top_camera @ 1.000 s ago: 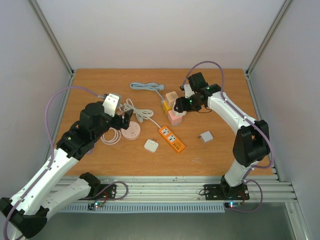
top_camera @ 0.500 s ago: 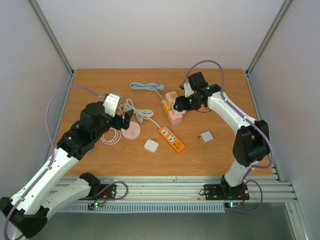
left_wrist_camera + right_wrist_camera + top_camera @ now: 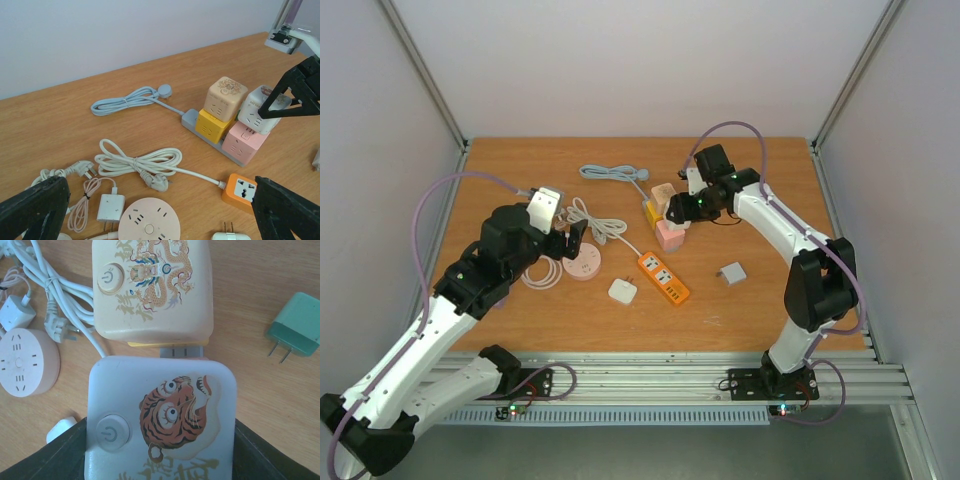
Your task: Insert the plug
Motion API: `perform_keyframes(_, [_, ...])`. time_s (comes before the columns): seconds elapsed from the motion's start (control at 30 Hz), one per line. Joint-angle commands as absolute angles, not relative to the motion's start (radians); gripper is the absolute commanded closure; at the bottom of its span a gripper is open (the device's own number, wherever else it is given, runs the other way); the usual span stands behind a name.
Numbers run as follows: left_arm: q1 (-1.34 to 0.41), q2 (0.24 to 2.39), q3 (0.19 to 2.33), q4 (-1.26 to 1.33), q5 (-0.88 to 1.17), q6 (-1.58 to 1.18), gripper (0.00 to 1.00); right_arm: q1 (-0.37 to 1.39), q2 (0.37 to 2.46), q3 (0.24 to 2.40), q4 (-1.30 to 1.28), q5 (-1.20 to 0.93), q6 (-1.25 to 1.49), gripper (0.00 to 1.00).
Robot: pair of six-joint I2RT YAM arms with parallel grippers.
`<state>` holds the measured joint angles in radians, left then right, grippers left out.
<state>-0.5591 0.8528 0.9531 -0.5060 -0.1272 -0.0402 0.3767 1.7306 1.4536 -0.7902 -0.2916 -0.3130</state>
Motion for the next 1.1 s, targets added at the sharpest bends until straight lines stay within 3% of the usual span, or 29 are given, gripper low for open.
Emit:
perform_keyframes(0.0, [-0.554, 0.861, 0.943, -0.459, -0.121, -0.027, 0.01, 0.385, 1.762, 1.435, -0.799, -0.261, -0.323, 0.63])
perform_keyframes(0.6, [-0.554, 0.859, 0.943, -0.463, -0.120, -0.025, 0.01, 0.388, 1.865, 1.491, -0.954, -0.290, -0.347, 0.63])
perform_keyframes(1.07, [-0.554, 0.860, 0.943, -0.464, -0.121, -0.026, 0.01, 0.454, 1.936, 1.450, -0.947, -0.064, -0.350, 0.66])
